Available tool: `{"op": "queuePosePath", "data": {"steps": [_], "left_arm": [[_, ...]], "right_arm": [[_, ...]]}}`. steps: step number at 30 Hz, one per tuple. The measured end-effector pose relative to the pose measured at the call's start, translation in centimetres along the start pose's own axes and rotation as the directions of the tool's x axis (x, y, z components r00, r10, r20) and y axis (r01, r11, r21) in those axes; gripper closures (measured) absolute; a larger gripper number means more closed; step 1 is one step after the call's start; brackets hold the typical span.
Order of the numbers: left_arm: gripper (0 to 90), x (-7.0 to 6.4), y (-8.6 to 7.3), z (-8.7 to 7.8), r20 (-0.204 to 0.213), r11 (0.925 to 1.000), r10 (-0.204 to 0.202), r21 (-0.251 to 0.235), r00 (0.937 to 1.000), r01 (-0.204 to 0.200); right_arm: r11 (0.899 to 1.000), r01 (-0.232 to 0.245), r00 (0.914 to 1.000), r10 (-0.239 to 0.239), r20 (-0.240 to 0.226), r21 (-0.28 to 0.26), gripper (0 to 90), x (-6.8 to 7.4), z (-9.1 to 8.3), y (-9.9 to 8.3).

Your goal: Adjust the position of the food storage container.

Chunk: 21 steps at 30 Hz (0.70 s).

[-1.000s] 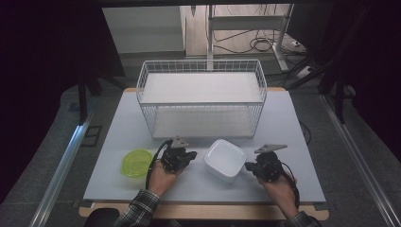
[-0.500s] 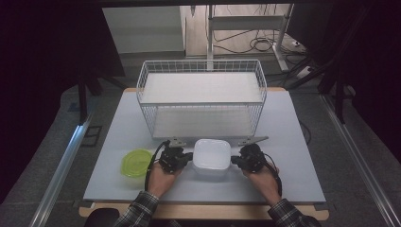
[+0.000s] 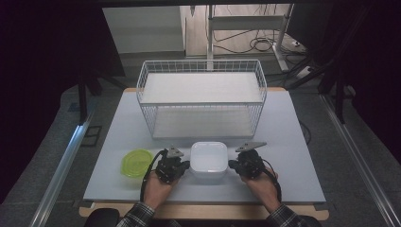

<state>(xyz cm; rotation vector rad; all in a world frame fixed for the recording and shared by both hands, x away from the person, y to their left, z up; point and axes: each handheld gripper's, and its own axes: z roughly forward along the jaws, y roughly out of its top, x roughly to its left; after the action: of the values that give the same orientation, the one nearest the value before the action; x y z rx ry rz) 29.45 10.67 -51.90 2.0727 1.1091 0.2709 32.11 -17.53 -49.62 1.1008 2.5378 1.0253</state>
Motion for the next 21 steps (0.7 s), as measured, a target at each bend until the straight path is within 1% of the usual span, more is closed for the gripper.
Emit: {"op": "queuePosePath", "data": {"steps": [1,2,3,4,5,6,7,8,10,11,13,14,15,16,18,19,20,21], "left_arm": [[90.0,0.0,0.0,0.0,0.0,1.0,0.0,0.0,1.0,0.0],[90.0,0.2,-0.2,0.0,0.017,0.9999,-0.01,-0.003,0.9998,0.011],[90.0,0.2,-0.2,0.0,0.017,0.9999,-0.01,-0.003,0.9998,0.011],[89.9,0.2,-0.4,-0.1,0.018,0.9999,0.003,-0.011,0.9998,-0.003],[89.9,0.2,-0.4,-0.1,0.018,0.9999,0.003,-0.011,0.9998,-0.003],[89.9,0.0,-0.8,-0.6,0.002,0.9998,0.019,-0.011,0.9998,-0.019],[89.9,-0.2,-1.0,-1.0,-0.008,0.9997,0.023,-0.013,0.9997,-0.023],[89.9,-0.2,-1.0,-1.0,-0.008,0.9997,0.023,-0.013,0.9997,-0.023],[90.0,-0.4,-1.4,-2.3,-0.023,0.9993,0.03,-0.023,0.9993,-0.031],[90.0,-0.3,-1.9,-3.8,-0.043,0.9991,0.023,-0.034,0.9988,-0.025],[90.0,0.1,-2.6,-5.3,-0.066,0.9986,0.001,-0.054,0.9978,-0.005],[90.0,0.1,-2.6,-5.3,-0.066,0.9986,0.001,-0.054,0.9978,-0.005],[90.0,0.9,-3.2,-6.8,-0.087,0.9976,-0.027,-0.066,0.9958,0.021],[90.0,1.2,-3.5,-7.4,-0.1,0.9968,-0.04,-0.073,0.9942,0.033],[90.0,2.0,-3.9,-8.3,-0.114,0.995,-0.067,-0.082,0.9912,0.058],[90.0,2.0,-3.9,-8.3,-0.114,0.995,-0.067,-0.082,0.9912,0.058],[90.0,2.7,-4.1,-8.6,-0.122,0.993,-0.095,-0.081,0.988,0.086],[90.0,3.1,-4.2,-8.7,-0.128,0.9923,-0.107,-0.076,0.9861,0.097]], "right_arm": [[1.0,0.005,1.0,-0.005,0.0,-0.001,89.8,0.1,0.0,0.0],[1.0,0.016,0.9999,-0.016,0.004,0.0,89.7,0.2,0.0,-0.1],[1.0,0.016,0.9999,-0.016,0.004,0.0,89.7,0.2,0.0,-0.1],[0.999,0.049,0.9985,-0.049,0.024,0.0,89.7,0.6,-0.1,-0.1],[0.999,0.049,0.9985,-0.049,0.024,0.0,89.7,0.6,-0.1,-0.1],[0.997,0.079,0.9966,-0.078,0.026,-0.014,89.6,0.7,-0.5,-0.1],[0.996,0.087,0.9957,-0.087,0.032,-0.017,89.6,0.7,-0.7,-0.2],[0.995,0.094,0.9948,-0.094,0.04,-0.018,89.5,0.7,-0.9,-0.2],[0.995,0.099,0.9942,-0.098,0.044,-0.021,89.3,0.6,-1.1,-0.3],[0.995,0.091,0.995,-0.089,0.045,-0.036,88.9,0.4,-1.7,-0.6],[0.996,0.083,0.9957,-0.081,0.045,-0.045,88.3,0.3,-2.0,-0.7],[0.996,0.077,0.9962,-0.075,0.044,-0.05,88.3,0.2,-2.2,-0.8],[0.996,0.072,0.9966,-0.069,0.044,-0.052,87.3,0.1,-2.3,-0.8],[0.996,0.07,0.9967,-0.068,0.045,-0.053,86.9,0.1,-2.4,-0.9],[0.997,0.061,0.9972,-0.058,0.047,-0.053,86.4,0.0,-2.4,-1.0],[0.997,0.061,0.9972,-0.058,0.047,-0.053,86.4,0.0,-2.4,-1.0],[0.997,0.058,0.9974,-0.056,0.046,-0.052,85.7,-0.1,-2.5,-1.1],[0.997,0.058,0.9974,-0.055,0.047,-0.052,85.4,-0.1,-2.5,-1.1]]}}
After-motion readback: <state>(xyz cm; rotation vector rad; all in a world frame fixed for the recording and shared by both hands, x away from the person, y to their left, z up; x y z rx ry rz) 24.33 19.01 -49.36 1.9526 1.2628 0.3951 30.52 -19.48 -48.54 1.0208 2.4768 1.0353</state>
